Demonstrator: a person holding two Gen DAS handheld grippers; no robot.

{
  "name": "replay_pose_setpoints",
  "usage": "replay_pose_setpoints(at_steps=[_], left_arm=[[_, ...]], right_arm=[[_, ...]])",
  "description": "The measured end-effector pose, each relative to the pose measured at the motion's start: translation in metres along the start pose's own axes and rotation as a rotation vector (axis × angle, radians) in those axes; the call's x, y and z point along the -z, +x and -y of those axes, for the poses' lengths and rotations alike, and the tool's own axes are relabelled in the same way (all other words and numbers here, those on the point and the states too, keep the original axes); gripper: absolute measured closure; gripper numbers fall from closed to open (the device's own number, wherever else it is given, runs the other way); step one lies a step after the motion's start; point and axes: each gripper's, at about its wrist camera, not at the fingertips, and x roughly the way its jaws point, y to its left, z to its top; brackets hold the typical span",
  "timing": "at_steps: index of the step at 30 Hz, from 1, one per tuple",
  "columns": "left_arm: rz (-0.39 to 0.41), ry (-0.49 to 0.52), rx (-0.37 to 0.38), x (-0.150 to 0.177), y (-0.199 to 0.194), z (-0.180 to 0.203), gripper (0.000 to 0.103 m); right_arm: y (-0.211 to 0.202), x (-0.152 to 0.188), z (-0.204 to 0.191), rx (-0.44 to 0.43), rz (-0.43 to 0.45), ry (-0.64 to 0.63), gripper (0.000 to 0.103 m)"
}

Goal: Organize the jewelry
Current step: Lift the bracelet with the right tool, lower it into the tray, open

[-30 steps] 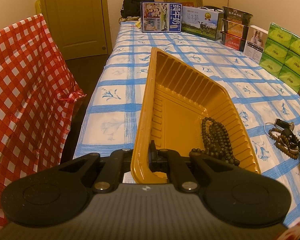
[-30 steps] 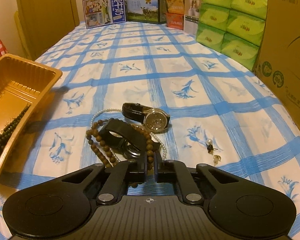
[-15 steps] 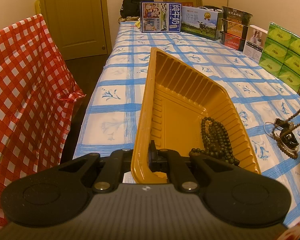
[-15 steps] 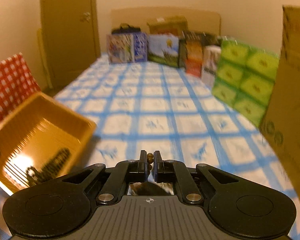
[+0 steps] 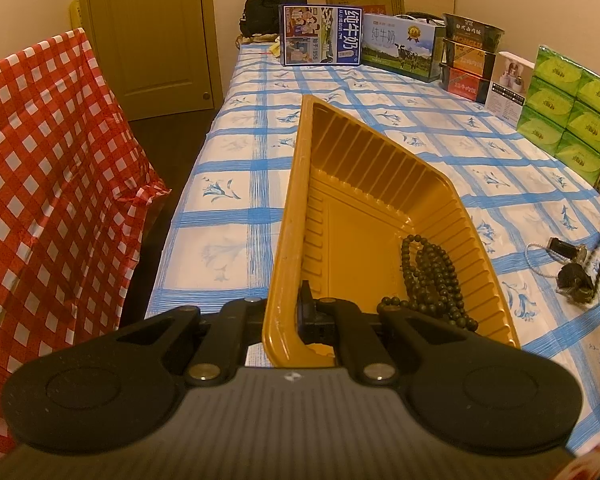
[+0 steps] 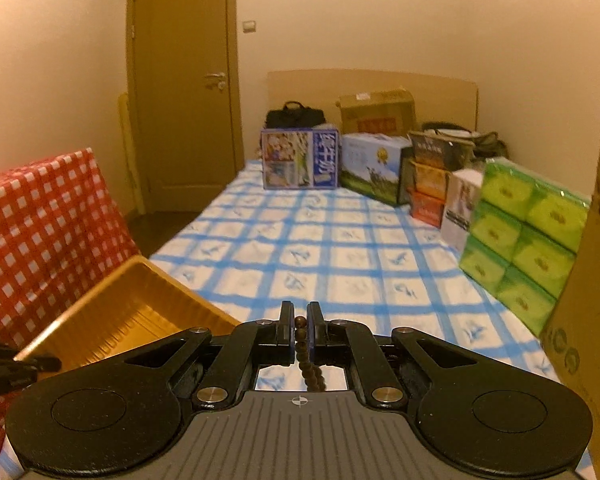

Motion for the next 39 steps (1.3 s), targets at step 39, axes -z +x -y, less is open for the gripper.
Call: replay_pose_setpoints(at_steps=[39], left_arm=[[-0.002, -0.005, 0.003, 0.002, 0.002, 0.003, 0.098]], right_arm=[[0.09, -0.014, -0.13, -0.388, -0.167, -0.059, 0.097]])
